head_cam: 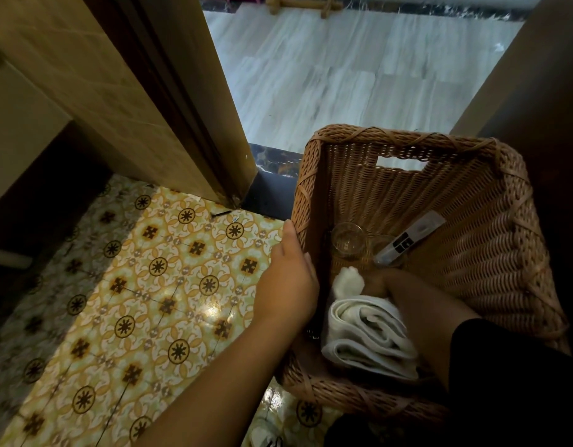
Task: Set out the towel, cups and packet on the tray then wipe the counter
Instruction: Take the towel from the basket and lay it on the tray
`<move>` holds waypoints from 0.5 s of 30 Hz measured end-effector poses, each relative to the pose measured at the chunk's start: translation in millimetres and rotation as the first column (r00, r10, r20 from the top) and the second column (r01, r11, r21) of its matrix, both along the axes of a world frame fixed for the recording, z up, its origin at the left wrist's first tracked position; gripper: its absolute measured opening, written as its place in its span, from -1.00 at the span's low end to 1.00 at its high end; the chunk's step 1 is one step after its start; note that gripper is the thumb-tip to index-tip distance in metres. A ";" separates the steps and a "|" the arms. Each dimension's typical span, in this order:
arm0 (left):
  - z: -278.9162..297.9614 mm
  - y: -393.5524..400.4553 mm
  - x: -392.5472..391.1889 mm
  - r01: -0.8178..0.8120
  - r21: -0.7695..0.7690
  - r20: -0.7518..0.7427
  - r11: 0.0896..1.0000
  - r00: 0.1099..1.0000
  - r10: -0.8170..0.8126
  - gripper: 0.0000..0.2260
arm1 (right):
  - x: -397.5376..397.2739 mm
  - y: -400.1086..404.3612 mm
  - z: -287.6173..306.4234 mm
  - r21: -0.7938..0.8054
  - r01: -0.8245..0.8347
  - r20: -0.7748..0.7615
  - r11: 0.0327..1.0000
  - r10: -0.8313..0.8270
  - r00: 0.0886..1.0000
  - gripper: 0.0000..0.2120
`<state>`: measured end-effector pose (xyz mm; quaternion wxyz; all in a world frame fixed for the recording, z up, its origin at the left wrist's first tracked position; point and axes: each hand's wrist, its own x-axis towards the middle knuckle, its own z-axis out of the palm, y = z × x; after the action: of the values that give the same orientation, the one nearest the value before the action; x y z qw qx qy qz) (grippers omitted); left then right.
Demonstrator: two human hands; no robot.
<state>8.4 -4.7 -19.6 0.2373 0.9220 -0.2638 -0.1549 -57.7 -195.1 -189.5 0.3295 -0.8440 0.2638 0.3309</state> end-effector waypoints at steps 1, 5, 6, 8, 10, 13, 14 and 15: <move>-0.6 -0.8 0.8 0.001 0.011 0.006 1.000 1.000 -0.001 -0.46 | -7.5 -0.1 5.5 0.003 -0.072 -0.065 0.997 0.072 0.995 -0.91; -3.0 -2.0 2.0 -0.002 0.038 -0.004 0.999 1.000 0.003 -0.45 | -17.5 -5.3 39.0 -0.044 -0.180 -0.120 0.983 0.174 0.977 -0.38; -3.0 -1.7 1.4 -0.001 0.041 -0.021 0.999 1.000 0.002 -0.45 | -19.0 -2.7 55.4 -0.072 -0.176 -0.105 0.982 0.168 0.980 -0.33; -2.3 -0.1 0.1 0.002 0.045 -0.062 0.999 0.998 0.001 -0.44 | -20.7 3.4 90.4 -0.175 -0.147 -0.025 0.973 0.145 0.989 -0.29; -0.7 1.6 0.6 0.007 0.053 -0.122 0.999 0.993 0.000 -0.44 | -25.5 6.5 131.7 -0.327 -0.153 0.051 0.933 0.179 0.983 -0.31; 7.7 5.3 3.4 0.022 0.037 -0.252 0.999 0.968 -0.012 -0.42 | -40.5 17.4 213.2 -0.552 -0.099 0.144 0.828 0.212 0.967 -0.51; 12.0 6.3 5.2 0.030 0.022 -0.292 0.999 0.956 -0.022 -0.42 | -46.8 23.4 244.4 -0.620 -0.056 0.189 0.783 0.218 0.958 -0.57; 16.1 7.7 6.8 0.040 0.005 -0.330 0.999 0.943 -0.036 -0.42 | -54.2 31.8 276.8 -0.679 -0.010 0.230 0.734 0.225 0.947 -0.60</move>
<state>15.3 3.0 -3.5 0.2696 0.8793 -0.2370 -0.3131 -111.9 -163.3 87.3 0.0182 -0.9604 0.2578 0.1038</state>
